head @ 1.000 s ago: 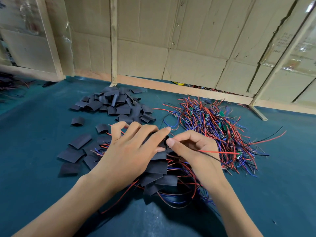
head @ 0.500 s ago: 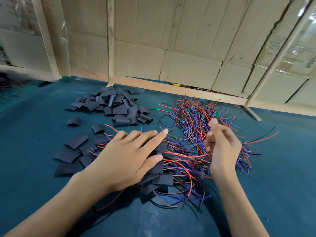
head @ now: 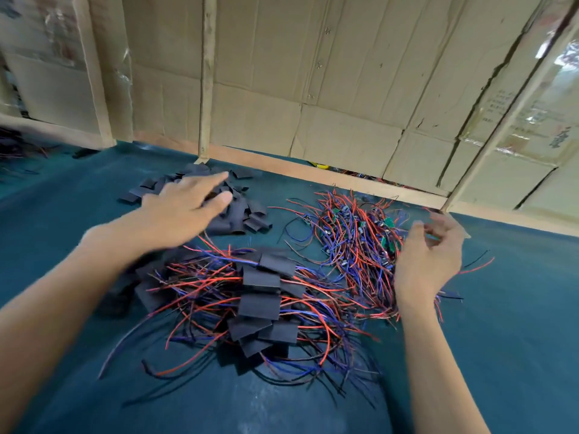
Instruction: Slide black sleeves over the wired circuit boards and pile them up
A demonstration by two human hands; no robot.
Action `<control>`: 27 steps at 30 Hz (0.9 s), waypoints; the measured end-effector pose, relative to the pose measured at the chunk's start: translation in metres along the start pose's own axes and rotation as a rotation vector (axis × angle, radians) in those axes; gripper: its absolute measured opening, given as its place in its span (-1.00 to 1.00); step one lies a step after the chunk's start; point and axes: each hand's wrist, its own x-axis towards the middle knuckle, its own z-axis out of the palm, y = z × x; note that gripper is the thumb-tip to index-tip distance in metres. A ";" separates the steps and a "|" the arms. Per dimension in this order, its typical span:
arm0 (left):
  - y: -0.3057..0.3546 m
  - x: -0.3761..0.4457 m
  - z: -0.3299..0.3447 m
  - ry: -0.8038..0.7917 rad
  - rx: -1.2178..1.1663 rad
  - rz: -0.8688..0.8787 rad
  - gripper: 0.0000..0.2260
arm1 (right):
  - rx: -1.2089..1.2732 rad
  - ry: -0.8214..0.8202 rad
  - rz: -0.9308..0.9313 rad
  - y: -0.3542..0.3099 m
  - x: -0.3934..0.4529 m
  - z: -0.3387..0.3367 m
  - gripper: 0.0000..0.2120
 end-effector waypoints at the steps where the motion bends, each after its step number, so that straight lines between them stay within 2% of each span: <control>1: -0.019 0.014 -0.001 -0.004 0.038 -0.144 -0.37 | -0.053 -0.067 0.041 0.006 0.012 0.004 -0.84; 3: -0.056 0.027 0.005 -0.070 0.014 -0.359 -0.32 | -0.206 -0.271 0.149 0.025 0.032 0.007 -0.83; 5: -0.082 0.025 0.022 -0.071 0.020 -0.443 -0.30 | -0.288 -0.425 0.203 0.044 0.040 0.009 -0.79; 8: -0.101 0.009 0.047 0.125 0.173 -0.356 -0.53 | -0.520 -0.604 0.100 0.062 0.038 0.015 -0.72; 11: -0.102 0.004 0.047 0.270 0.088 -0.261 -0.75 | -0.665 -0.728 0.078 0.064 0.042 0.025 -0.64; 13: -0.103 0.001 0.047 0.303 0.076 -0.276 -0.73 | -0.751 -0.778 0.085 0.062 0.049 0.027 -0.64; 16: -0.108 -0.004 0.052 0.289 0.192 -0.390 -0.53 | -0.773 -0.753 0.087 0.053 0.058 0.024 -0.77; 18: -0.109 -0.003 0.049 0.251 0.275 -0.438 -0.52 | -0.660 -0.671 0.139 0.042 0.069 0.016 -0.88; 21: -0.108 0.001 0.048 0.279 0.249 -0.395 -0.69 | -0.261 -0.548 0.331 0.021 0.084 0.005 -0.77; 24: -0.104 0.002 0.052 0.305 0.284 -0.331 -0.84 | 0.028 -0.467 0.308 -0.009 0.089 -0.001 -0.84; 26: -0.107 0.004 0.054 0.386 0.255 -0.292 -0.75 | 0.245 -0.484 0.296 -0.033 0.086 -0.003 -0.88; 27: -0.107 0.005 0.052 0.465 0.153 -0.235 -0.69 | 0.349 -0.509 0.305 -0.044 0.084 -0.004 -0.89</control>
